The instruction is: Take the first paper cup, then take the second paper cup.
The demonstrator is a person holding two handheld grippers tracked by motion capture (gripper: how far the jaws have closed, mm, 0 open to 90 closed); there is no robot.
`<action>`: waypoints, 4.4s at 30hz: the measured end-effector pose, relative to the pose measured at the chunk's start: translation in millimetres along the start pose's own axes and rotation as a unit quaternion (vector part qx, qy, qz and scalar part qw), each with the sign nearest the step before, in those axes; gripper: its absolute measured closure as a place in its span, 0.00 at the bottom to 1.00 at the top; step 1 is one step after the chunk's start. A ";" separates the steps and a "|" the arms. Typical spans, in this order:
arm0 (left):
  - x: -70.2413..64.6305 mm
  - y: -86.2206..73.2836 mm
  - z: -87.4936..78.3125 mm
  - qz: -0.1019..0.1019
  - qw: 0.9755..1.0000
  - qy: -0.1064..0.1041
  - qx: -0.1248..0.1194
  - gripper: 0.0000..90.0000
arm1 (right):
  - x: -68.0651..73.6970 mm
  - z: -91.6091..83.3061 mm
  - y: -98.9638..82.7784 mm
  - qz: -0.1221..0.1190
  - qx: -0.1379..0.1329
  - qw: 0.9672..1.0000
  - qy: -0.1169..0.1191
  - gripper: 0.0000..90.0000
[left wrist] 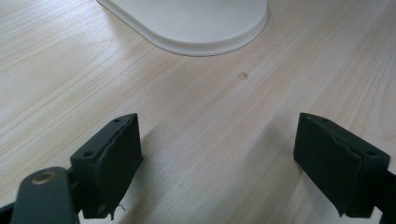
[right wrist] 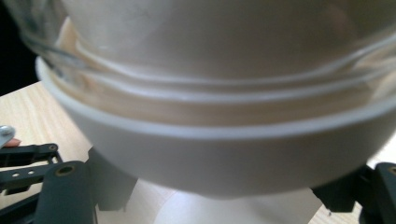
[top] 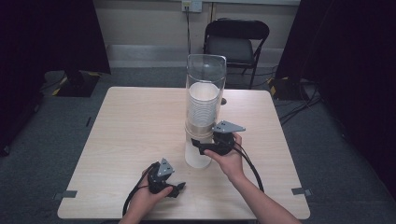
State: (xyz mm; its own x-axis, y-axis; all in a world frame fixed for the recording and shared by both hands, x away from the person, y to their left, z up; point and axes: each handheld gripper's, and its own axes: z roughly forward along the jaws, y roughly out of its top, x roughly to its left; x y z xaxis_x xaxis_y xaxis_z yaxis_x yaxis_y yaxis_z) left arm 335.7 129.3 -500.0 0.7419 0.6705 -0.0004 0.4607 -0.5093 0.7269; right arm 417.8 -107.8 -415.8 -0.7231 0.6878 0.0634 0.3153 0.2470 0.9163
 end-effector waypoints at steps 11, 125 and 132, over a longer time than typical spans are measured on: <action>0.0 0.0 0.1 0.000 1.000 0.000 0.000 0.16 | -1.9 6.5 0.4 -0.005 -0.012 1.000 0.004 0.36; 1.8 0.5 0.5 0.006 1.000 -0.001 -0.001 0.16 | -35.9 -25.1 -77.1 -0.005 0.128 0.992 -0.009 0.28; 1.4 0.4 0.7 0.002 1.000 -0.002 -0.004 0.16 | -19.3 -18.9 -61.2 -0.002 0.113 0.993 0.028 0.23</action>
State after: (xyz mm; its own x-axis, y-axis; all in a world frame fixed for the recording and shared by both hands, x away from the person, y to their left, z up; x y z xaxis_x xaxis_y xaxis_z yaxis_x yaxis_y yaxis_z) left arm 337.3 129.6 -500.2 0.7459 0.6661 0.0006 0.4533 -0.5083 0.7322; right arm 400.8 -149.1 -465.6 -0.7559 0.6489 0.0870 0.4372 0.4014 0.8048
